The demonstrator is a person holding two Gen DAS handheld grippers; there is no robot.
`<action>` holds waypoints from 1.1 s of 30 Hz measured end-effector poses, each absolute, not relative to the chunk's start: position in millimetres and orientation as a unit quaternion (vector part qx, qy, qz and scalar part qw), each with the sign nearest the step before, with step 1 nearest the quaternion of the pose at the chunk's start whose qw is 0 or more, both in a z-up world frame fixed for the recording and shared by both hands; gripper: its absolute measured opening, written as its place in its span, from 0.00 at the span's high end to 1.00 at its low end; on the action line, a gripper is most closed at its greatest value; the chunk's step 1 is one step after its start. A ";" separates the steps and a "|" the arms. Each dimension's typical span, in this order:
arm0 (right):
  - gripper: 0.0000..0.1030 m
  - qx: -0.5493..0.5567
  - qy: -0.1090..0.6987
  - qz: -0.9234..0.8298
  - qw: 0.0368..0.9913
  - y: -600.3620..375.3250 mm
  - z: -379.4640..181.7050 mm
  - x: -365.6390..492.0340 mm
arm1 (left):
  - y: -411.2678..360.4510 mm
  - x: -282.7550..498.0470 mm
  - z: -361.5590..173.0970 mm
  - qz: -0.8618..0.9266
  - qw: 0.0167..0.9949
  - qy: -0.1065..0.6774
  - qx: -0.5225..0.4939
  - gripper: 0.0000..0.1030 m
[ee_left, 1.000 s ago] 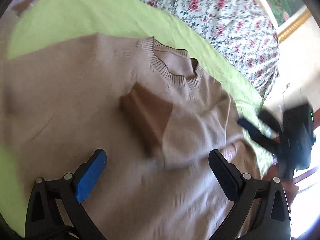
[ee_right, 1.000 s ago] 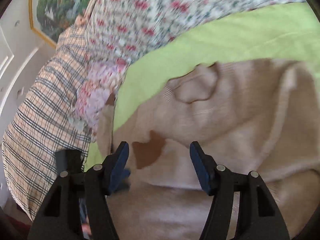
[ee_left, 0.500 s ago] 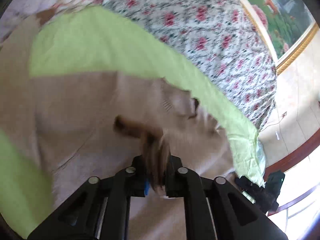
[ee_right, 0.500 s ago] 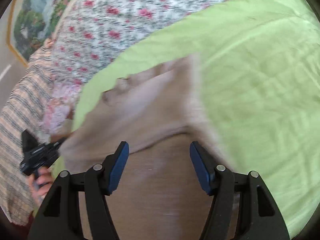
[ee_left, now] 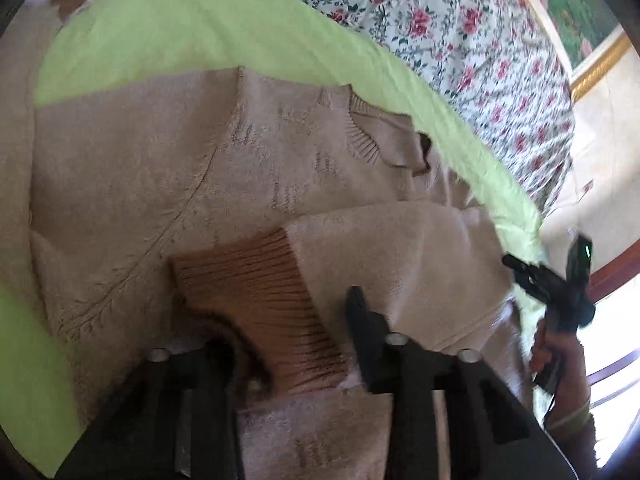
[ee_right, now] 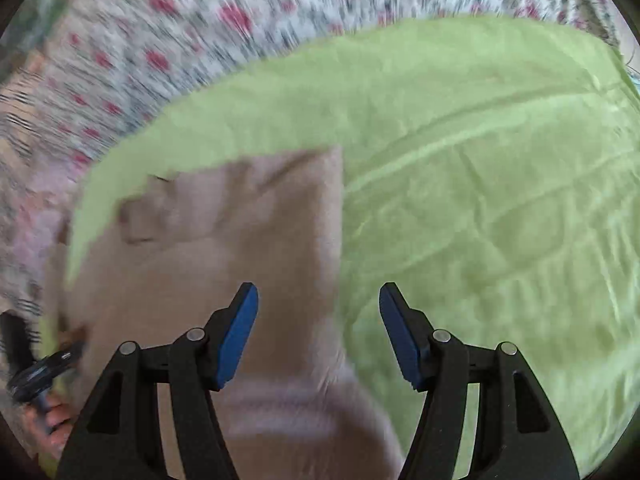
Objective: Fold small clothes
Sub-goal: 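Grasp the brown cuff of the other sleeve with the left tool, then lift the held sleeve across the sweater body and open the left tool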
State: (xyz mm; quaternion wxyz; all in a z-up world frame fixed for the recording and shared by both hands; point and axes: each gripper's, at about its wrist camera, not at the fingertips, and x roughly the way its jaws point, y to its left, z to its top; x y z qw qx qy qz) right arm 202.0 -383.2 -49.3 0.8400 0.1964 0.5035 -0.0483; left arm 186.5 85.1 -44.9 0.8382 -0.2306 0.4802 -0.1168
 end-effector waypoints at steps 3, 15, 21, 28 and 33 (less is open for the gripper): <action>0.92 0.197 0.487 -0.034 0.850 -379.4 -39.6 204.8 | 83.7 185.6 -39.7 -0.123 0.843 0.479 -0.210 0.95; 0.72 0.163 0.455 -0.096 0.871 -369.8 -21.1 175.1 | 87.8 172.6 -34.7 -0.105 0.859 0.470 -0.173 0.86; 0.41 0.155 0.486 -0.073 0.857 -350.7 -36.1 157.2 | 95.0 160.2 -38.2 -0.097 0.854 0.476 -0.187 0.83; 0.41 0.203 0.428 0.015 0.881 -321.9 7.2 118.4 | 137.3 126.0 3.2 -0.059 0.880 0.441 -0.166 0.57; 0.41 0.220 0.425 0.082 0.874 -278.1 18.9 95.4 | 194.1 145.8 32.5 0.025 0.896 0.418 -0.148 0.33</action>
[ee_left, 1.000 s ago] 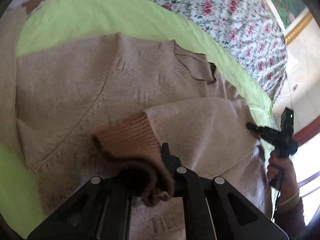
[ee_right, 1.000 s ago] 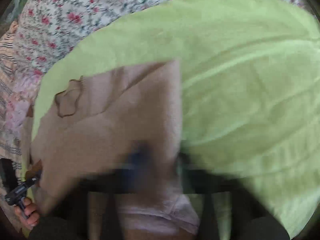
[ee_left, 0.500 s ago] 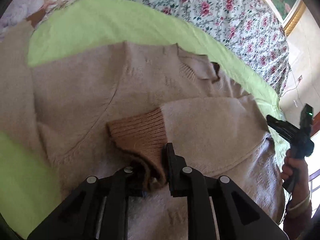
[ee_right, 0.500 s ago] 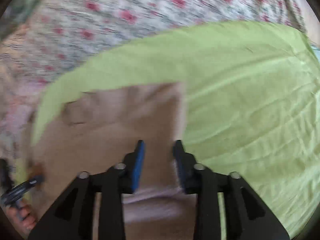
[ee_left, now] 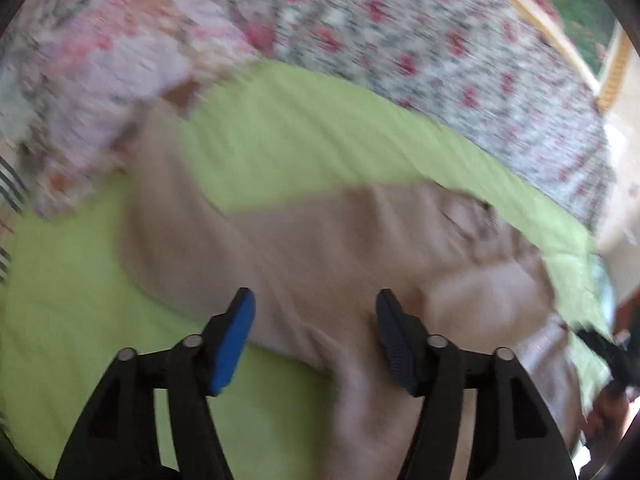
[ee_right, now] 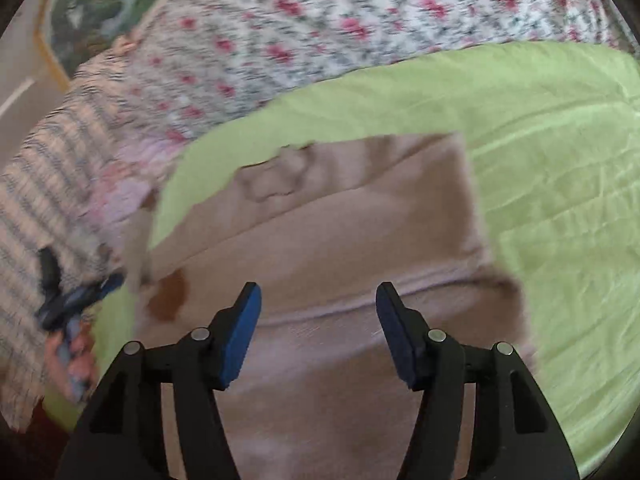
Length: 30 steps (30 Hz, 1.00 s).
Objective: Fold small clothes
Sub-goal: 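Lift the held sleeve across the sweater body and open the left tool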
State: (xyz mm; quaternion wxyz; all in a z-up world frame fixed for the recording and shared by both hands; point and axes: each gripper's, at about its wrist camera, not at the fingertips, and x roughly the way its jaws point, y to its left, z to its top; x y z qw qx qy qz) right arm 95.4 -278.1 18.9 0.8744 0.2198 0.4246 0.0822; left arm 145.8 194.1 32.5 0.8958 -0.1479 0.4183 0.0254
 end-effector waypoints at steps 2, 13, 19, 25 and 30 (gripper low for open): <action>0.41 0.228 0.430 0.096 0.868 -266.1 13.9 91.0 | 215.1 165.2 40.1 0.059 0.899 0.412 -0.138 0.23; 0.41 0.229 0.465 0.137 0.844 -226.7 -5.5 86.4 | 316.9 327.3 -5.1 0.197 0.849 0.483 -0.088 0.22; 0.41 0.230 0.462 0.134 0.846 -223.0 -5.1 87.7 | 315.8 313.8 -4.9 0.148 0.873 0.448 -0.122 0.93; 0.41 0.238 0.447 0.135 0.851 -220.6 -0.2 85.2 | 221.4 251.5 56.2 0.017 0.923 0.368 -0.114 0.93; 0.41 0.249 0.432 0.122 0.858 -229.5 6.4 72.8 | 119.5 213.2 70.9 -0.101 0.929 0.340 -0.103 0.93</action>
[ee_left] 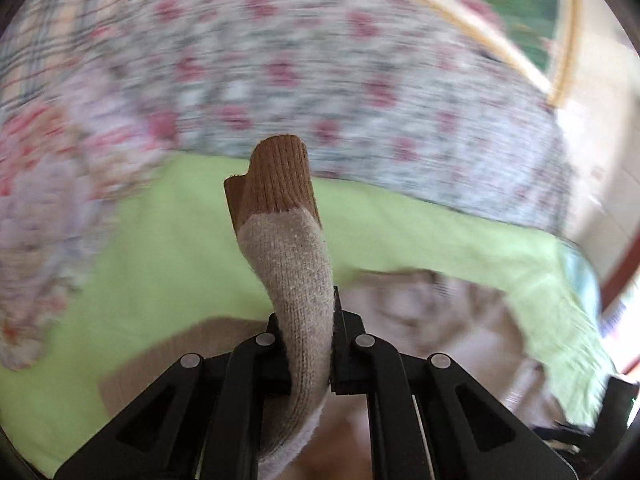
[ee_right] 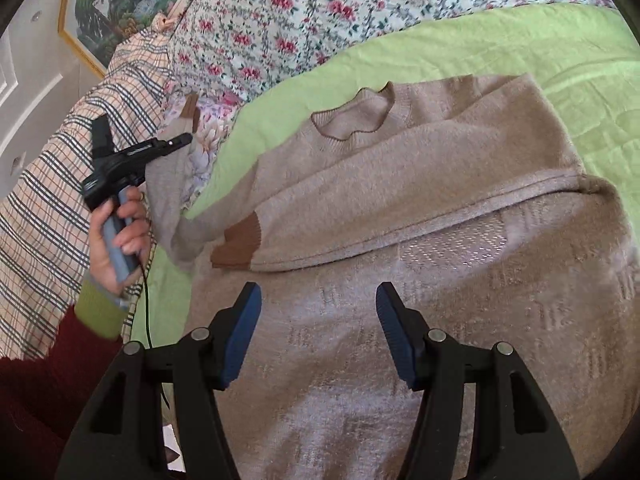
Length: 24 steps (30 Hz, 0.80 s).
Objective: Fold small clothes
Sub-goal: 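Lift the held sleeve across the sweater body and open the left tool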
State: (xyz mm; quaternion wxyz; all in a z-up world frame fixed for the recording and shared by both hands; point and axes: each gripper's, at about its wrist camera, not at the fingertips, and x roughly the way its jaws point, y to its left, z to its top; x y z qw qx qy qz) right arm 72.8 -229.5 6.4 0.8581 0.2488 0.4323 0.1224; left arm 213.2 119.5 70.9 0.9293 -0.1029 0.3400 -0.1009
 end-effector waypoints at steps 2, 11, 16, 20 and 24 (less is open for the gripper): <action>0.41 0.254 0.429 0.111 0.860 -238.2 7.3 66.6 | 80.1 205.1 64.5 -0.143 0.924 0.341 -0.098 0.93; 0.41 0.297 0.404 0.045 0.864 -295.7 6.7 43.7 | -59.4 191.5 6.1 -0.222 0.898 0.379 -0.035 0.93; 0.41 0.313 0.390 0.030 0.865 -311.4 9.0 43.6 | -98.9 194.2 -34.1 -0.227 0.881 0.414 0.012 0.91; 0.41 0.326 0.385 0.033 0.863 -312.5 10.6 54.4 | -101.4 188.9 -51.4 -0.232 0.864 0.445 0.026 0.68; 0.41 0.336 0.378 0.051 0.861 -309.0 12.4 82.7 | -80.1 153.0 -39.6 -0.227 0.873 0.430 0.030 0.35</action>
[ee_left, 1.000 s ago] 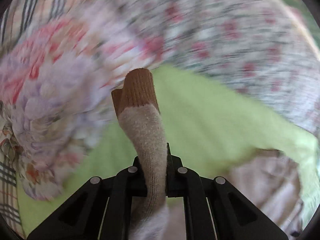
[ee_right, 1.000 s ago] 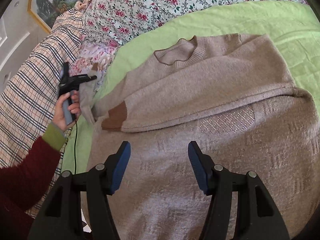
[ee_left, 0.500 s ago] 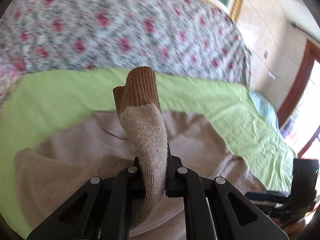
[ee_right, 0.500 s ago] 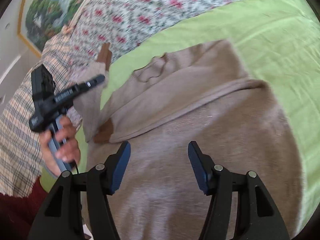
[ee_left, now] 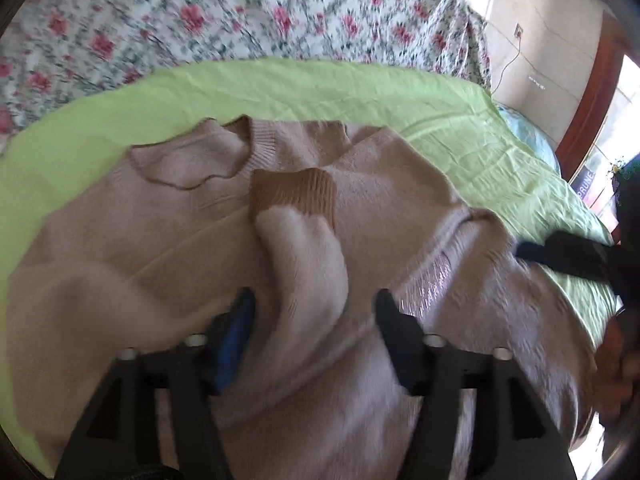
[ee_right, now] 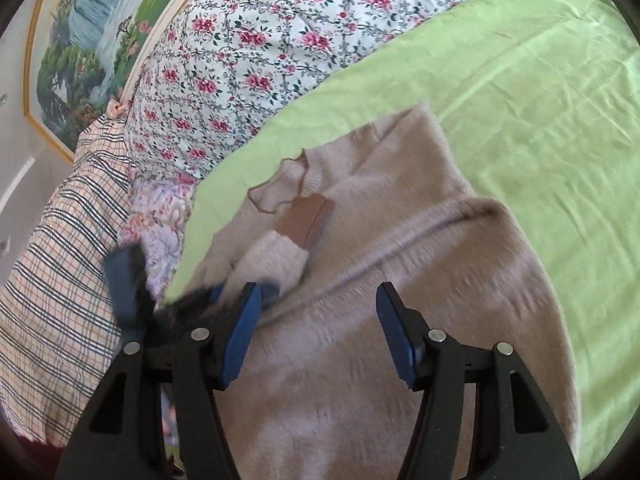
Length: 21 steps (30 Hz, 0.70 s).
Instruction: Fold small clothes
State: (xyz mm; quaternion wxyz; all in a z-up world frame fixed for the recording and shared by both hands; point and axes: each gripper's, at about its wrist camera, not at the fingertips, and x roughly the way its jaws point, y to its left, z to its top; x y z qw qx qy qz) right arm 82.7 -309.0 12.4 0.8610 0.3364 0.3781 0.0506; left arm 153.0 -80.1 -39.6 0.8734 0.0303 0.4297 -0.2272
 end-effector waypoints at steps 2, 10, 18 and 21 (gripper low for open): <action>0.41 0.340 0.379 0.057 0.859 -308.5 10.2 96.9 | -57.8 129.7 -31.7 -0.220 0.879 0.421 0.022 0.35; 0.41 0.341 0.433 0.072 0.831 -299.4 -31.6 183.6 | 81.3 83.5 -24.7 -0.033 0.903 0.428 -0.031 0.34; 0.92 0.353 0.445 0.091 0.818 -273.2 -49.2 222.9 | 121.7 127.0 -59.0 0.028 0.876 0.478 -0.062 0.37; 0.92 0.364 0.352 0.116 0.855 -278.8 2.4 199.3 | 116.8 139.8 -59.3 0.061 0.881 0.467 -0.052 0.62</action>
